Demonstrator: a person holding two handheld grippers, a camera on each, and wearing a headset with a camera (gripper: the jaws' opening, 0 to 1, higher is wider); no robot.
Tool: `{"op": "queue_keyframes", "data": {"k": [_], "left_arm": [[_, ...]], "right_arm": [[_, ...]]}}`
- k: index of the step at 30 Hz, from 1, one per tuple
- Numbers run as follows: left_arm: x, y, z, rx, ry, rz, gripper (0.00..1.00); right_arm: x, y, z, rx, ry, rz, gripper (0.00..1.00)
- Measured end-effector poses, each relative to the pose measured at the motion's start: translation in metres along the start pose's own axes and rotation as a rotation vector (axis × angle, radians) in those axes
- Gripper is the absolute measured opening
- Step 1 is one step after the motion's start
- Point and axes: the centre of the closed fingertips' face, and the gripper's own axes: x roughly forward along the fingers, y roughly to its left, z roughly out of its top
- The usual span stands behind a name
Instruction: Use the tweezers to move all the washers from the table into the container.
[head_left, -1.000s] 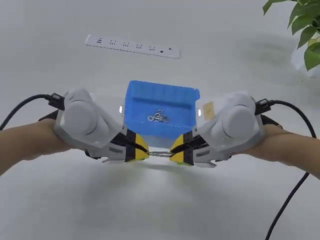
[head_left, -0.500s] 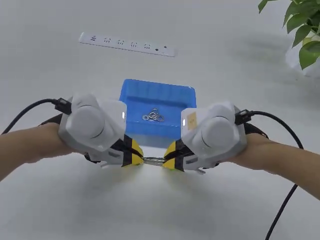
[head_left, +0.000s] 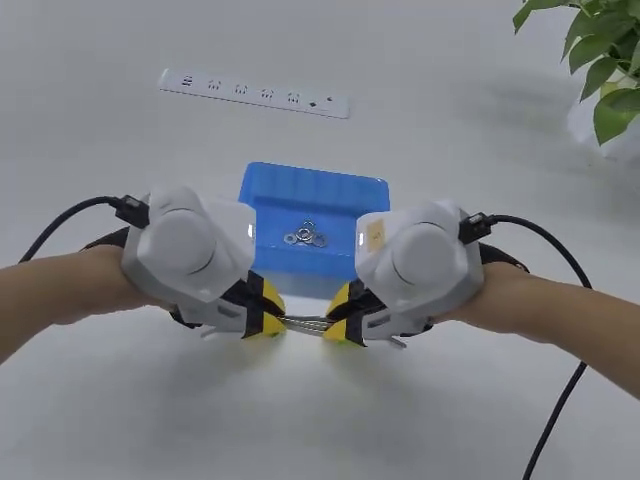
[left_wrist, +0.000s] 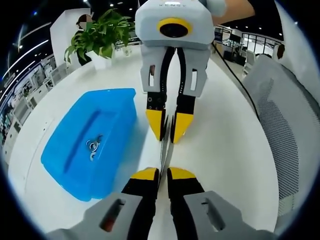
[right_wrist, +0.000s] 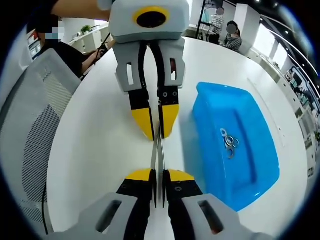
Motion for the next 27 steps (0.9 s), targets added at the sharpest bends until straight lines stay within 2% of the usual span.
{"op": "queue_keyframes", "data": {"k": [8, 11, 13, 15, 17, 20, 23, 27], "left_arm": [[-0.003, 0.001, -0.003, -0.022, 0.016, 0.014, 0.16], [-0.007, 0.001, -0.003, -0.035, 0.015, 0.026, 0.17], [-0.012, 0.002, -0.002, -0.051, 0.007, 0.046, 0.19], [-0.018, 0.003, 0.001, -0.082, -0.019, 0.071, 0.19], [-0.025, 0.003, 0.003, -0.125, -0.055, 0.104, 0.21], [-0.039, 0.002, 0.004, -0.193, -0.113, 0.165, 0.24], [-0.055, 0.000, 0.004, -0.260, -0.176, 0.220, 0.30], [-0.077, -0.005, 0.003, -0.329, -0.236, 0.291, 0.35]], "right_arm": [[-0.001, 0.003, 0.000, 0.024, 0.013, 0.022, 0.16], [-0.001, 0.006, 0.000, 0.040, 0.004, 0.019, 0.18], [-0.003, 0.005, -0.003, 0.048, 0.003, -0.001, 0.18], [-0.007, 0.003, -0.007, 0.036, 0.004, -0.037, 0.19], [-0.013, 0.000, -0.006, 0.054, -0.029, -0.069, 0.20], [-0.029, -0.006, -0.001, 0.141, -0.116, -0.144, 0.22], [-0.045, -0.009, -0.001, 0.209, -0.181, -0.213, 0.23], [-0.067, -0.008, -0.004, 0.264, -0.234, -0.289, 0.27]]}}
